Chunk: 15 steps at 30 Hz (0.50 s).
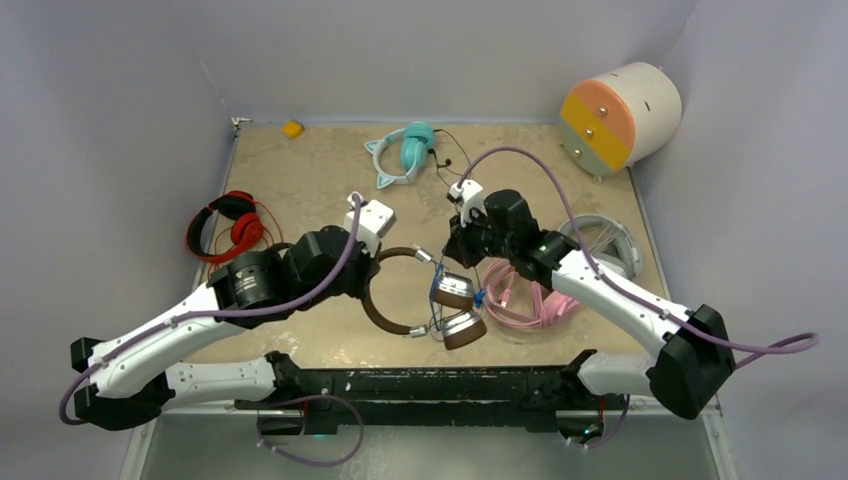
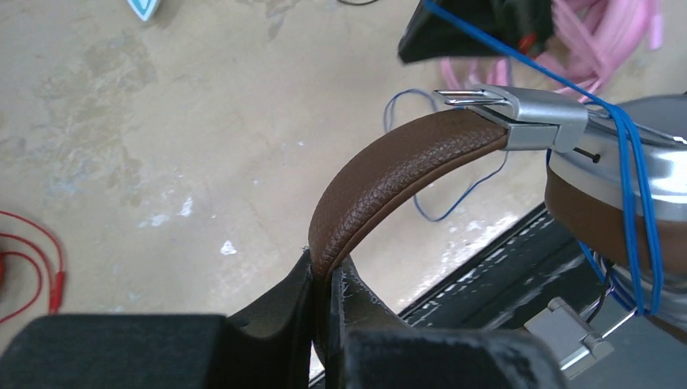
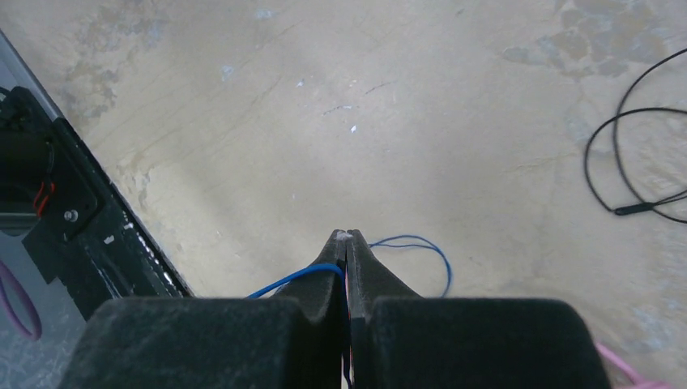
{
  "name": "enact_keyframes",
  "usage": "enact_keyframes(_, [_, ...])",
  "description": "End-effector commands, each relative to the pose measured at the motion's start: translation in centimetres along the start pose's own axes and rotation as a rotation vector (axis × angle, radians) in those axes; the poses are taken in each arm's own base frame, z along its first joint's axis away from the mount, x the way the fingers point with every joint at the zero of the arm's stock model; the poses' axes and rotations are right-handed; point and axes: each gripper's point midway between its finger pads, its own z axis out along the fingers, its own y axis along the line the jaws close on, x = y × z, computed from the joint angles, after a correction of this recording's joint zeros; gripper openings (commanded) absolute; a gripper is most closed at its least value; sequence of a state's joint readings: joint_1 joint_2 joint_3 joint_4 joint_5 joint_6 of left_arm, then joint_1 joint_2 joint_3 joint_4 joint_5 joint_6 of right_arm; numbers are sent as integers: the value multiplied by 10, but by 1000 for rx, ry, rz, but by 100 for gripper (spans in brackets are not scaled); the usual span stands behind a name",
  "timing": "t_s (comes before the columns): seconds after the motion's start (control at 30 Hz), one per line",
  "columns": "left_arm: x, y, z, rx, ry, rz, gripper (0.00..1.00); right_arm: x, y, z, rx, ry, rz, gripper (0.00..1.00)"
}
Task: Wrap the headphones
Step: Wrap the headphones cable around the headphones.
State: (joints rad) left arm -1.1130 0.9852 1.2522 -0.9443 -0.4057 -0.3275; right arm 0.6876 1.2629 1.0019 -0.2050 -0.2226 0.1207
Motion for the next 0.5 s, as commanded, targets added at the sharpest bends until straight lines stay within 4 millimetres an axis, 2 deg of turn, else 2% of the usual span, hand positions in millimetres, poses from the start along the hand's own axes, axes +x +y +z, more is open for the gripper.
enact_keyframes(0.0, [-44, -15, -27, 91, -115, -281, 0, -13, 15, 4, -104, -186, 17, 0])
enact_keyframes(0.2, [-76, 27, -21, 37, -176, -483, 0, 1, 36, 18, -276, -318, 50, 4])
enact_keyframes(0.33, [-99, 38, -7, 76, -182, -549, 0, 19, 46, 40, -372, -290, 76, 8])
enact_keyframes(0.47, [-128, 55, -12, 66, -259, -599, 0, 44, 50, 63, -389, -253, 82, 9])
